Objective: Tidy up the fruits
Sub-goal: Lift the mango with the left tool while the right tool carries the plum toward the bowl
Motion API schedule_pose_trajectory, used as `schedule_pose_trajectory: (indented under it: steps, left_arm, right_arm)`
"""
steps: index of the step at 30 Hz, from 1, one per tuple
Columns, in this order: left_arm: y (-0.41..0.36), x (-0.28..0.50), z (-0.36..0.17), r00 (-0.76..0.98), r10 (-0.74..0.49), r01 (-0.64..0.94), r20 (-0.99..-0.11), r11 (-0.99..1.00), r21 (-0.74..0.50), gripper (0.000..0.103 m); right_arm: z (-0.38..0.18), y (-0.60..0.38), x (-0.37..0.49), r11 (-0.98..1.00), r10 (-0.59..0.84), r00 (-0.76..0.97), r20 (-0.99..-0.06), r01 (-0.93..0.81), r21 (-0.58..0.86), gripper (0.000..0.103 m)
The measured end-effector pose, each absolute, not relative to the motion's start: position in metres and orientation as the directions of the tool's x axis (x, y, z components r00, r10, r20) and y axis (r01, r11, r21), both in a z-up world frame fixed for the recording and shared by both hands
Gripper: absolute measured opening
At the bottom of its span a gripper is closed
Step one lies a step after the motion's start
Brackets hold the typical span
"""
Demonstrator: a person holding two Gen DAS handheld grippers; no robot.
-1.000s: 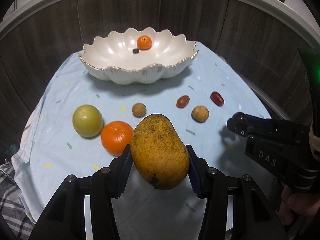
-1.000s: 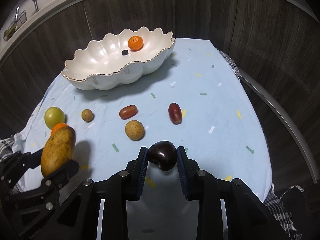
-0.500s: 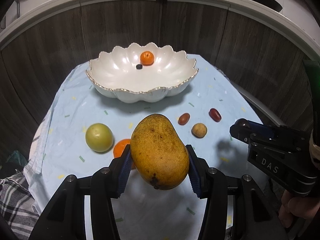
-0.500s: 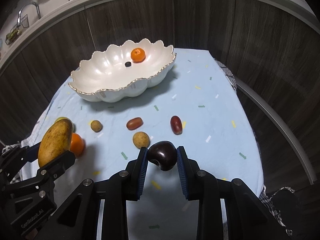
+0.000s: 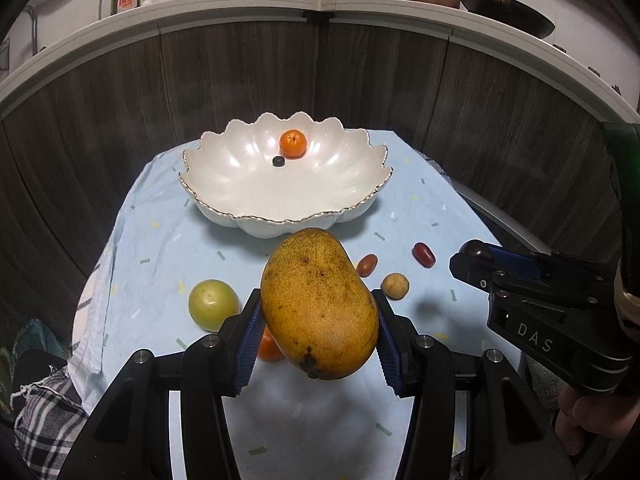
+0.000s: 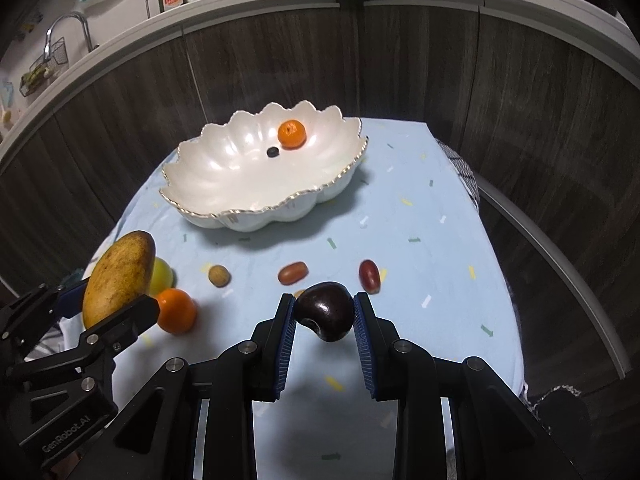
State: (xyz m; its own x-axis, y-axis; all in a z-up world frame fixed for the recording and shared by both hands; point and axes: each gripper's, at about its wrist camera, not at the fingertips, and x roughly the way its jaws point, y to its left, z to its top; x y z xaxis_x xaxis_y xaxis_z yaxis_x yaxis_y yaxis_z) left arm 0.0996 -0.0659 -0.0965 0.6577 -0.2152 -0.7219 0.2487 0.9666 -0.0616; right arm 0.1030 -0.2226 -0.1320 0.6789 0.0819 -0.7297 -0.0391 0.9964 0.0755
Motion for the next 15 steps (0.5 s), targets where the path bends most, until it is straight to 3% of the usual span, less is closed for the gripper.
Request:
schedule_pose_trajectory:
  steps: [15]
  left_arm:
    - [-0.041, 0.116, -0.078, 0.681, -0.211, 0.225, -0.701, 0.971, -0.074, 0.05]
  right_arm:
    - [-0.11, -0.205, 0.117, 0.996, 0.091, 0.699, -0.709, -0.063, 0.066, 0.03]
